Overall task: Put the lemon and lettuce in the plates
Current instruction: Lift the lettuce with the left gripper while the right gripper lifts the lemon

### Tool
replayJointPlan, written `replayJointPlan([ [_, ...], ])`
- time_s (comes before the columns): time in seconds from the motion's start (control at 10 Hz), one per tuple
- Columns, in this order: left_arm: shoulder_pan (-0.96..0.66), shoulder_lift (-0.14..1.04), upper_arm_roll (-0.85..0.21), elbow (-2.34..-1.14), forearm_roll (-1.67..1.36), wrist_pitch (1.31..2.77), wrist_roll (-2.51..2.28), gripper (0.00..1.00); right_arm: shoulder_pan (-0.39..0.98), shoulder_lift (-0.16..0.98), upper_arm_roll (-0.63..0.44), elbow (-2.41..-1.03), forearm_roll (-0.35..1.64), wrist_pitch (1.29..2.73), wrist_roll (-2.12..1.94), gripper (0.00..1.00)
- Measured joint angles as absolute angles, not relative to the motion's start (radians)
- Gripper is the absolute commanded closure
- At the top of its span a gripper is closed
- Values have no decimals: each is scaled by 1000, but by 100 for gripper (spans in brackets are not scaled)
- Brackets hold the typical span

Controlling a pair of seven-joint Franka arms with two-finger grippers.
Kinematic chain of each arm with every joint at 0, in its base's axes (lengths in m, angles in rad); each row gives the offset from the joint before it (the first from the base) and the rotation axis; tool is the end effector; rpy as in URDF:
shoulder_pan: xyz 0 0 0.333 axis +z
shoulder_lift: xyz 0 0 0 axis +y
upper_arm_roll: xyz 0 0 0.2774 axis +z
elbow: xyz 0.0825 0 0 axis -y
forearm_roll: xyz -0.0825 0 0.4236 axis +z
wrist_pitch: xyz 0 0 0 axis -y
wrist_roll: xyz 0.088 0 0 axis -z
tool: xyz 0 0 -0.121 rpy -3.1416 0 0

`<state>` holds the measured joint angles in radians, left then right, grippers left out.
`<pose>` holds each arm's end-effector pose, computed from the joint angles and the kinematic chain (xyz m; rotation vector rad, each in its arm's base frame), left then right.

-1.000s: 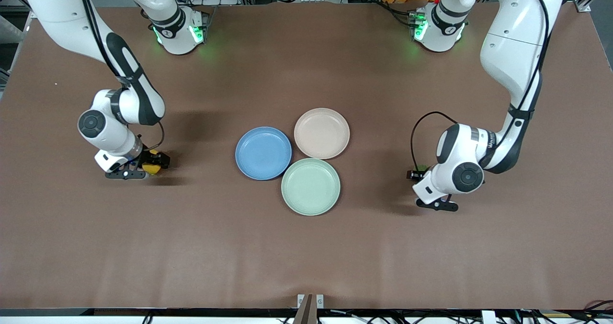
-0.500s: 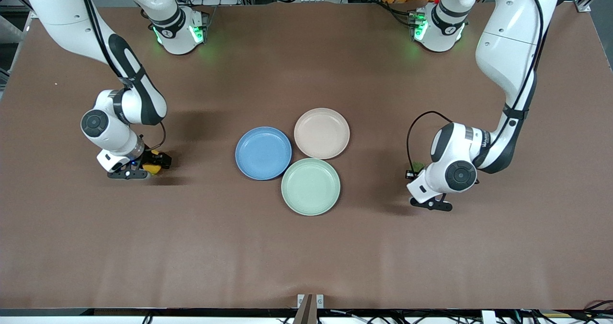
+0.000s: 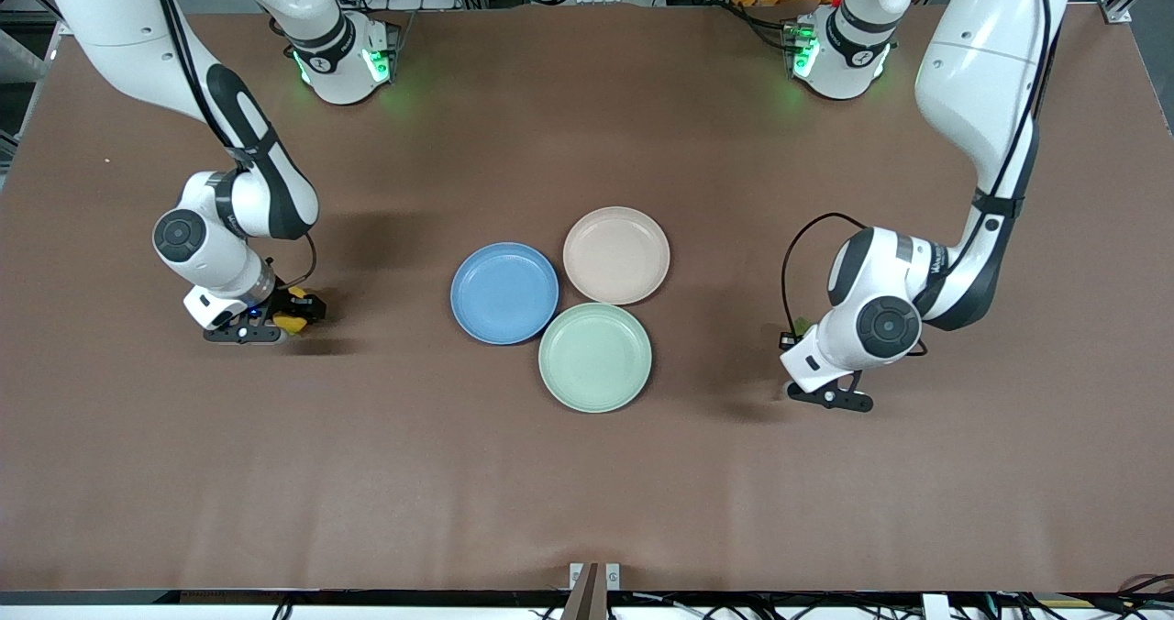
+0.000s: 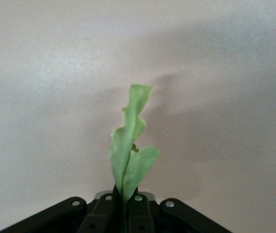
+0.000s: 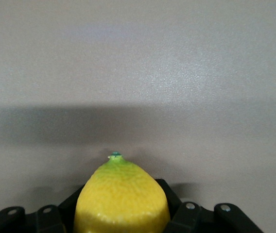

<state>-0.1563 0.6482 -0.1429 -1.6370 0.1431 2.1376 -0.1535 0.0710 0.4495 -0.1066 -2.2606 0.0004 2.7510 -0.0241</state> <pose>0.6513 -0.1879 0.1602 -3.0609 0.3202 0.1993 0.5399 -0.0252 0.0809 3.0938 -0.0005 0.0650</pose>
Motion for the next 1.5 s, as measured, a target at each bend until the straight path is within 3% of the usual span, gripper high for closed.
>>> replayJointPlan([
  [0.4,-157,601,-179,-1638,143,2122,-208,100,73,450,-101,-2255,0,2742,-24,64],
  [0.8,-159,597,-249,-1638,143,2119,-339,100,84,447,-92,-2139,0,2531,-24,65],
  [1.5,-169,592,-376,-1636,143,2119,-617,100,98,441,-30,-2000,36,2314,-7,64],
])
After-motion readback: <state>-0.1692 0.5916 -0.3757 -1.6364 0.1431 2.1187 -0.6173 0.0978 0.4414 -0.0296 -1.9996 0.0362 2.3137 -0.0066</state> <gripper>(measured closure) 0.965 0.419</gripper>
